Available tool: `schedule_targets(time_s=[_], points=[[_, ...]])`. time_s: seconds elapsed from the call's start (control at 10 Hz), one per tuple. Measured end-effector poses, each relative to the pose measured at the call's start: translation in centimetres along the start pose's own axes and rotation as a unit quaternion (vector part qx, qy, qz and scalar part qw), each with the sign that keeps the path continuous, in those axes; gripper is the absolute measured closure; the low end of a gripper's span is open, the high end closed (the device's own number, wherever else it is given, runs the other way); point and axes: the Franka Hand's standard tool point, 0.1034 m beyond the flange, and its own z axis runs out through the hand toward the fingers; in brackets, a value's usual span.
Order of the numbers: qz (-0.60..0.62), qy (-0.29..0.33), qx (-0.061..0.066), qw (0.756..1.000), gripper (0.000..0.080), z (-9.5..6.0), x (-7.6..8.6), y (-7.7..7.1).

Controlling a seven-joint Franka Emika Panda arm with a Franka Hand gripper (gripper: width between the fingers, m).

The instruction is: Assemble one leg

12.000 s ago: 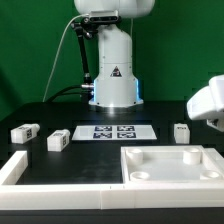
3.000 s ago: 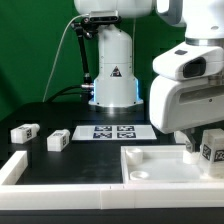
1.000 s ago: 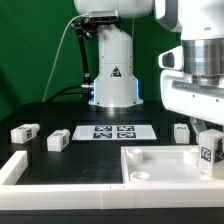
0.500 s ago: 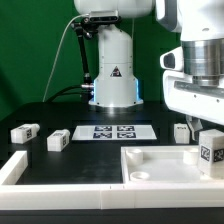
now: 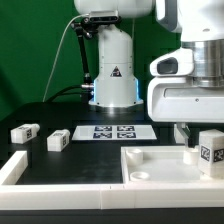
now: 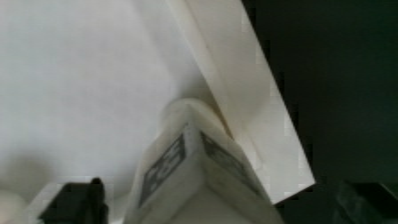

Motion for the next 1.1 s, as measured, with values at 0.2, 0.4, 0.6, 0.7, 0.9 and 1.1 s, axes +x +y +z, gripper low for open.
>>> schedule_targets(time_s=[0.2, 0.4, 0.6, 0.7, 0.9, 1.1], points=[[-0.139, 0.004, -0.006, 0.99, 0.015, -0.04, 0.22, 0.2], [-0.208, 0.013, -0.008, 0.978, 0.015, 0.0, 0.41, 0.14], [-0.243, 0.012, -0.008, 0.97, 0.0237, 0.1, 0.5, 0.52], [-0.242, 0.012, -0.008, 0.97, 0.0373, 0.11, 0.48, 0.49], [-0.238, 0.012, -0.008, 0.971, 0.0511, 0.1, 0.51, 0.53], [-0.226, 0.012, -0.008, 0.974, 0.051, 0.1, 0.52, 0.55]])
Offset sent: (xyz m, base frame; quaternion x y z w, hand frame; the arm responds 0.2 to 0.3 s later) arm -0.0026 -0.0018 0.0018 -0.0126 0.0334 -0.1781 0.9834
